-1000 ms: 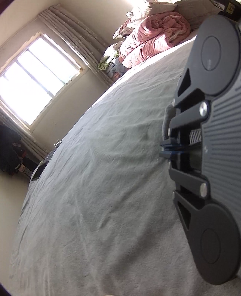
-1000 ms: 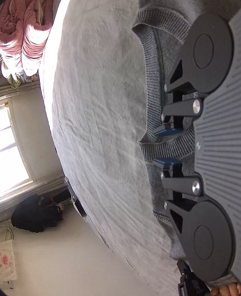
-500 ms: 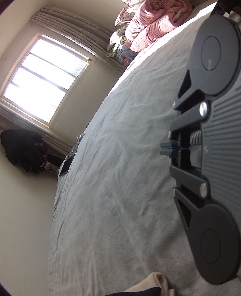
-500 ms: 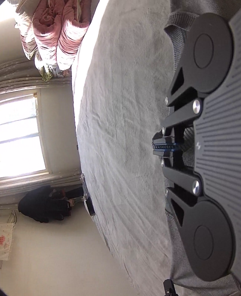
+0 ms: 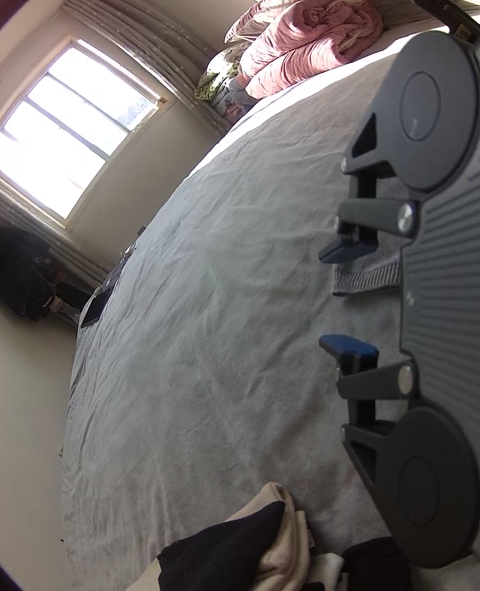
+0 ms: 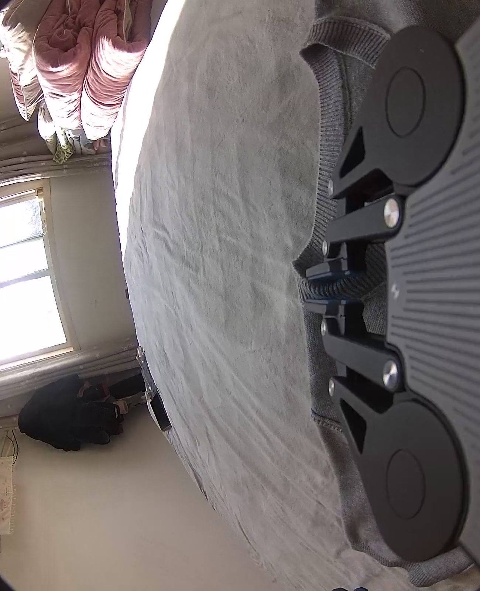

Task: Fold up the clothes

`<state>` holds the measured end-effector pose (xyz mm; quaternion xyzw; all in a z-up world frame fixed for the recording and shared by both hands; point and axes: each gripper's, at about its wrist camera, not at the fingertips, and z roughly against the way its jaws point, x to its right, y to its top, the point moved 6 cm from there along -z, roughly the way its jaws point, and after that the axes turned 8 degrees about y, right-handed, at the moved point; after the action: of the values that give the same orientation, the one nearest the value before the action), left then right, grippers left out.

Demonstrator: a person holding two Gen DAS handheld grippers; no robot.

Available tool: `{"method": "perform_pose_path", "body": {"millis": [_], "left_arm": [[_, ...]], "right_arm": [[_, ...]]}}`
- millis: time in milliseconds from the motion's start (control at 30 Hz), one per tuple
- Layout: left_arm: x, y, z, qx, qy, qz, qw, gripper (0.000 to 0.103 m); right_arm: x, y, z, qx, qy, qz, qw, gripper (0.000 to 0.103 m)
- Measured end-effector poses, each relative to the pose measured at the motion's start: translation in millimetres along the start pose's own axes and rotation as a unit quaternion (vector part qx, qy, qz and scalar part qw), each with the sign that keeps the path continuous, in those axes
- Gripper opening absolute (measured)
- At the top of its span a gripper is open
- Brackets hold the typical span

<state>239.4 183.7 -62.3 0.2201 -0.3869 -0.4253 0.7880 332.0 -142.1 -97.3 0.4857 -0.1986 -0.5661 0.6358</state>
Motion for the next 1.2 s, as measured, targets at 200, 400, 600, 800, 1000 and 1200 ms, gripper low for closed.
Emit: {"method": "perform_pose_path", "body": {"millis": [200, 400, 600, 800, 1000, 1200], "left_arm": [[17, -50, -18, -0.079, -0.008, -0.045, 0.9958, 0.029], [16, -42, -1, -0.047, 0.093, -0.071, 0.9921, 0.008], [92, -24, 10, -0.034, 0.041, -0.121, 0.9913, 0.017], [169, -51, -31, -0.056, -0.035, -0.117, 0.9910, 0.036], [214, -83, -97, -0.060, -0.077, -0.143, 0.9849, 0.036], [213, -83, -126, 0.005, -0.056, -0.214, 0.9753, 0.049]], "right_arm": [[-2, -3, -3, -0.011, 0.010, 0.002, 1.000, 0.019], [-1, 0, 3, -0.013, 0.015, 0.000, 1.000, 0.022], [9, 3, 13, -0.015, 0.006, -0.003, 1.000, 0.044], [52, 7, 35, -0.014, -0.048, -0.009, 0.999, 0.044], [94, 10, 57, -0.013, -0.103, -0.015, 0.994, 0.045], [122, 14, 74, -0.027, -0.149, -0.009, 0.988, 0.045]]}}
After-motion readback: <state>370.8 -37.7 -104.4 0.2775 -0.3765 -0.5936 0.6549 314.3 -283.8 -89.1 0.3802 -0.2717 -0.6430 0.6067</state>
